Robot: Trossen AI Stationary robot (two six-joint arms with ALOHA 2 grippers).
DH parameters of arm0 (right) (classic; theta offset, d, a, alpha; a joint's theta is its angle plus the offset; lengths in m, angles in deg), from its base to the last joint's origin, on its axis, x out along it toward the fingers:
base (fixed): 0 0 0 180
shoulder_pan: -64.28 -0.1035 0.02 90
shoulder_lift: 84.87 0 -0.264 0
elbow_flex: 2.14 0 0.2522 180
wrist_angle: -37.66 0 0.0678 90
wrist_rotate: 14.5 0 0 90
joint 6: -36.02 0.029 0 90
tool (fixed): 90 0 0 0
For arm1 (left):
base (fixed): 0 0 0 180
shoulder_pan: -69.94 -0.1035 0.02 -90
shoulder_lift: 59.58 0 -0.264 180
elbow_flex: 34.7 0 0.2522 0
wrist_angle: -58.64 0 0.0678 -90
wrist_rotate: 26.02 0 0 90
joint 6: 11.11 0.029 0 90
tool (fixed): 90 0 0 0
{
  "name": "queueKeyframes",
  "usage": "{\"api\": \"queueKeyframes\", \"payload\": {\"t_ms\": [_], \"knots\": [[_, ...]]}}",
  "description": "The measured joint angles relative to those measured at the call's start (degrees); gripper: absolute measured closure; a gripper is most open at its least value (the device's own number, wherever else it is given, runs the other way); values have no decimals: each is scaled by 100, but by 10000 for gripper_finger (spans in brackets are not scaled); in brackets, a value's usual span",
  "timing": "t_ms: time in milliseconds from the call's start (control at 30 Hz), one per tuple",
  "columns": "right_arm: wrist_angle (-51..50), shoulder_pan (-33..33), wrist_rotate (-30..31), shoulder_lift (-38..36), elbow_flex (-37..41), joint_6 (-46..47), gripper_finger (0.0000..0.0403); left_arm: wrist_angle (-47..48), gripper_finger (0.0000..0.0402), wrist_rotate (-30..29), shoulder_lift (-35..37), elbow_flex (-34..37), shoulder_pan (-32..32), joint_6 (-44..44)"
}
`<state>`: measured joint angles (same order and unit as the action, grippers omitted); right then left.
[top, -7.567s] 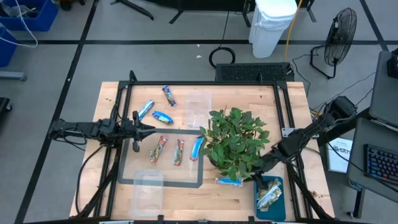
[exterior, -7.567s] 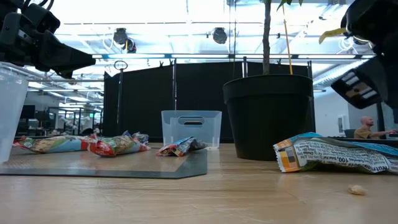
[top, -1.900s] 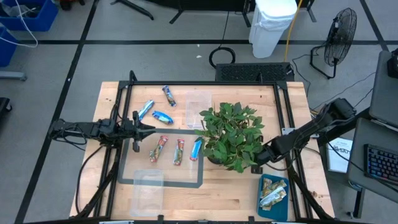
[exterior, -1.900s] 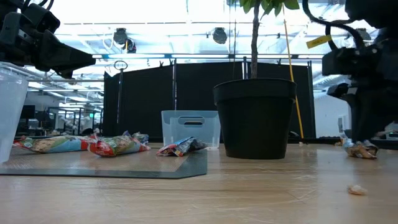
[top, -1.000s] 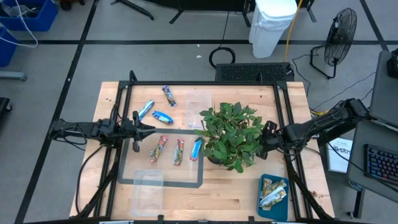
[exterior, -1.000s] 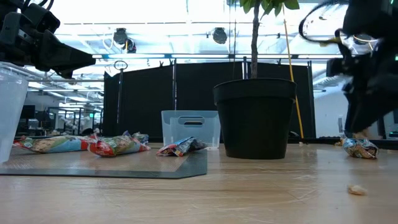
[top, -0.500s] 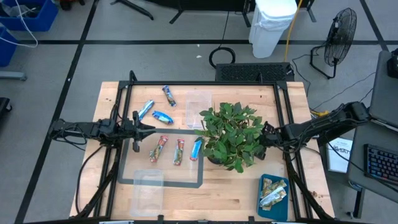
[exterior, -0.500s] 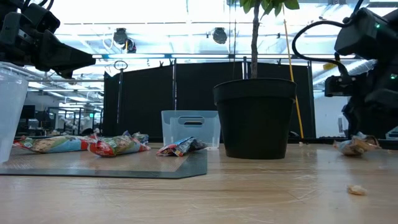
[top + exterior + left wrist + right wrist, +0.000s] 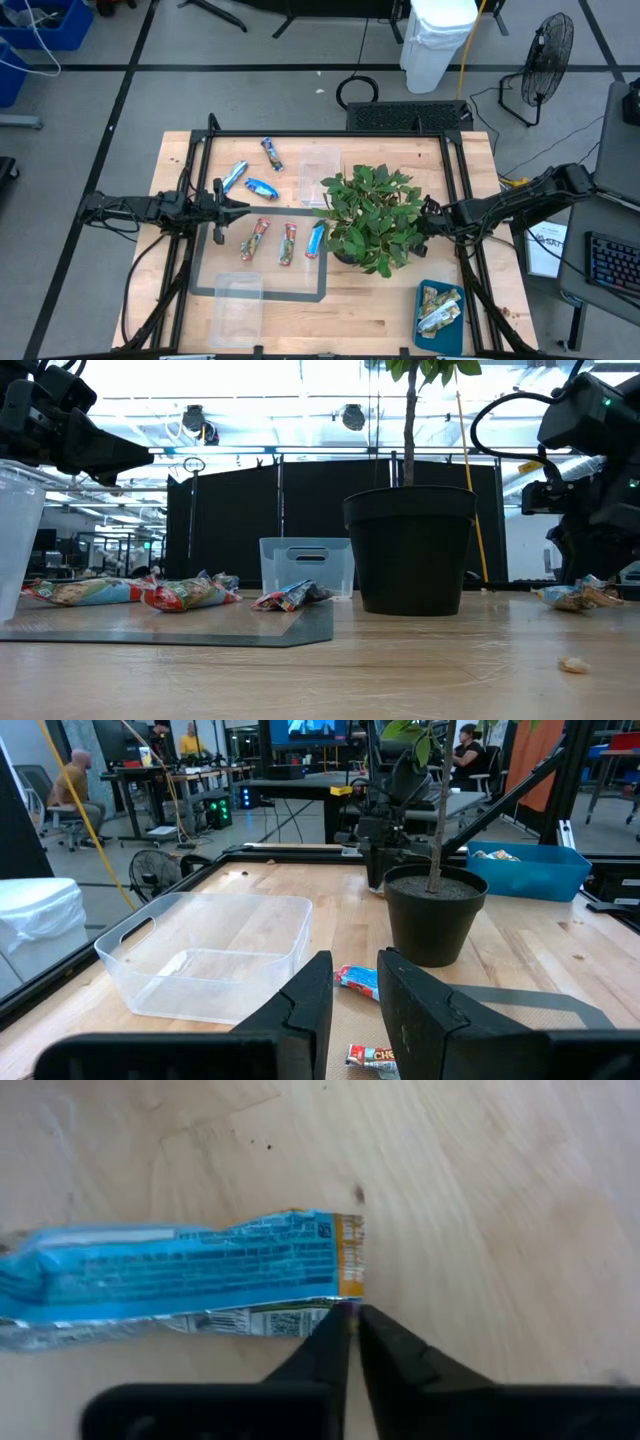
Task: Pick and place Granola Bars by type
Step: Put the green granola bar into the blue bin
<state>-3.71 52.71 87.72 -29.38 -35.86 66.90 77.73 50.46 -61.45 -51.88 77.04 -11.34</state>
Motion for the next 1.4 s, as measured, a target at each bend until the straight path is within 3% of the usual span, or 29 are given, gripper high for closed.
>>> {"api": "queueKeyframes", "payload": {"t_ms": [600,800,967,1200,1400], "knots": [[1064,-15,114,-289,11,-607,403,0,314,0,2,0,0,-2],[1342,-15,-725,-457,11,-423,396,1,314,0,0,0,1,0],[1431,-15,-1072,-402,10,-452,337,1,314,0,1,0,0,-1],[1455,127,-319,-369,9,-946,225,1,314,0,0,0,0,0],[1456,430,-626,-264,9,-1061,204,1,314,0,2,0,2,0]]}}
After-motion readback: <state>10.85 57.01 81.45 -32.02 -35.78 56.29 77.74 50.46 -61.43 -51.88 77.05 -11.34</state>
